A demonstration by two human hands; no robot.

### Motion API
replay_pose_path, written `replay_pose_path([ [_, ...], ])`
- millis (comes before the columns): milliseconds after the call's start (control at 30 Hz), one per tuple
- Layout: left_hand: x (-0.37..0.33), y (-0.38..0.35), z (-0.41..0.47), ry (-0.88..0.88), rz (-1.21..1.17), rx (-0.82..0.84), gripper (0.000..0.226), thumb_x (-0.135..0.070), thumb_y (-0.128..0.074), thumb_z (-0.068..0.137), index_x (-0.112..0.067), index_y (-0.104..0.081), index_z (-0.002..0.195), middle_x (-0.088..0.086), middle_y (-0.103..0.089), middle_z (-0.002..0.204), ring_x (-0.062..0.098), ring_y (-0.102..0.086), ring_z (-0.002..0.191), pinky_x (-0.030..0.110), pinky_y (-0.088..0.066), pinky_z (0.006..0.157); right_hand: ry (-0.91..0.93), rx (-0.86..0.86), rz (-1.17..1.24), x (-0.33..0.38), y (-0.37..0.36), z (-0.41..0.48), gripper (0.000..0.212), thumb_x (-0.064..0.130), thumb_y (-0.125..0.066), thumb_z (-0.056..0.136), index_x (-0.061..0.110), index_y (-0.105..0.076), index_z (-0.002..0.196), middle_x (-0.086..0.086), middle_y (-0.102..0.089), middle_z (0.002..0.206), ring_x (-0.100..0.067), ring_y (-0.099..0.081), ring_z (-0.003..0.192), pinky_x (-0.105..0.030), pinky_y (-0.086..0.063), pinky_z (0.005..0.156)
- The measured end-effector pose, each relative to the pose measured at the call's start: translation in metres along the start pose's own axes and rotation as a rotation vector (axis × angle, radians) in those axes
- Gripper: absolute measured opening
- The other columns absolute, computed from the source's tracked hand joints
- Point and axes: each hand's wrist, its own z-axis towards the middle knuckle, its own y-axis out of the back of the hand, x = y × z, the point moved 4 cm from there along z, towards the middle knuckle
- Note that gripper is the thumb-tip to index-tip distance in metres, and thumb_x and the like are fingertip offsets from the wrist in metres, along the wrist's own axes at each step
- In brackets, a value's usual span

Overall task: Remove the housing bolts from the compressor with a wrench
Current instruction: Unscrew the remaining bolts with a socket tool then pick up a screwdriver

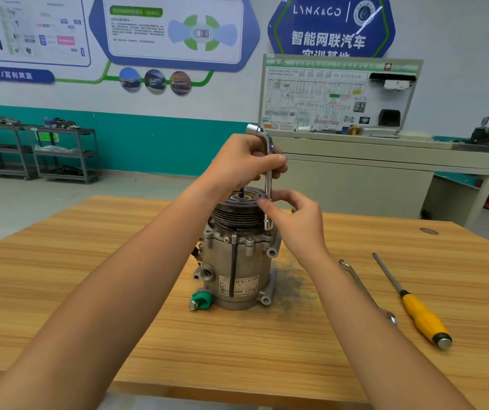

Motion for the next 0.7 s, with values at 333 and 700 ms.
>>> replay_pose_path([
  [333,0.002,-0.002,-0.003,-0.012,-0.073,0.014,0.009,-0.011,-0.065,0.086,-0.018,-0.060,0.087,-0.008,-0.071,0.077,0.007,-0.068,0.082,0.034,-0.055,0.083,-0.063,0.088,0.098,0.001,0.001,0.002,0.026,0.027,-0.061,0.087,0.017,-0.064,0.111,0.020,-0.060,0.094,0.007,-0.052,0.094,-0.003,-0.037,0.074],
  [700,0.001,-0.011,-0.005,0.026,-0.162,0.136,0.013,-0.006,-0.054,0.093,-0.016,-0.061,0.096,-0.006,-0.071,0.082,0.000,-0.067,0.078,0.014,-0.052,0.067,-0.016,0.141,0.031,0.010,0.000,0.005,0.024,0.024,-0.053,0.093,0.018,-0.064,0.113,0.013,-0.060,0.108,0.002,-0.051,0.100,-0.006,-0.038,0.080],
])
